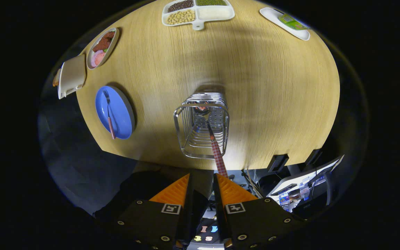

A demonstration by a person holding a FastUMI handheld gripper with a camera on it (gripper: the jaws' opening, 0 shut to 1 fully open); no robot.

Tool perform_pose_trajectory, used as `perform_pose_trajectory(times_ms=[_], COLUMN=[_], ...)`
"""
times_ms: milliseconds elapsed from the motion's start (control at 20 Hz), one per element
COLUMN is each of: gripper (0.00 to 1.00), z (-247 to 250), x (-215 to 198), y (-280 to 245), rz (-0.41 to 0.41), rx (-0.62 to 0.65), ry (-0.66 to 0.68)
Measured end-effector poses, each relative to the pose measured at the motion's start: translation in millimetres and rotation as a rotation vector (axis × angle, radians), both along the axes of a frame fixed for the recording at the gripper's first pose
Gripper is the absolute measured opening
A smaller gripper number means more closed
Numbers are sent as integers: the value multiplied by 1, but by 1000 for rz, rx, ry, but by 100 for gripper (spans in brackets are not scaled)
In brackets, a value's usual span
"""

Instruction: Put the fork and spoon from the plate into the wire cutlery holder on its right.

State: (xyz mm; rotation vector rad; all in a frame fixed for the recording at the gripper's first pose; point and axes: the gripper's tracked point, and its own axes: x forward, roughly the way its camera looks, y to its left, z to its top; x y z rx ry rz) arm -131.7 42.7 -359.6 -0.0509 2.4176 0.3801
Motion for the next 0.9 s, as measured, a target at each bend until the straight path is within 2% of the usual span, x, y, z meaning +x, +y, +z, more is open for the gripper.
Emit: perform_pose_trajectory(times_ms=[50,200,250,300,350,450,700,900], gripper=[33,47,60,66,74,83,88,88], z=[3,9,16,22,25,31,33,30], x=[3,15,16,19,19,15,-14,-45], y=[2,34,46,57,63,73,119,189], rz=[-21,-134,-173,-202,-208,-177,-114,-124], rx=[13,96,116,133,144,157,183,280], ry=[-31,-140,-158,-182,-211,-262,-323,-318])
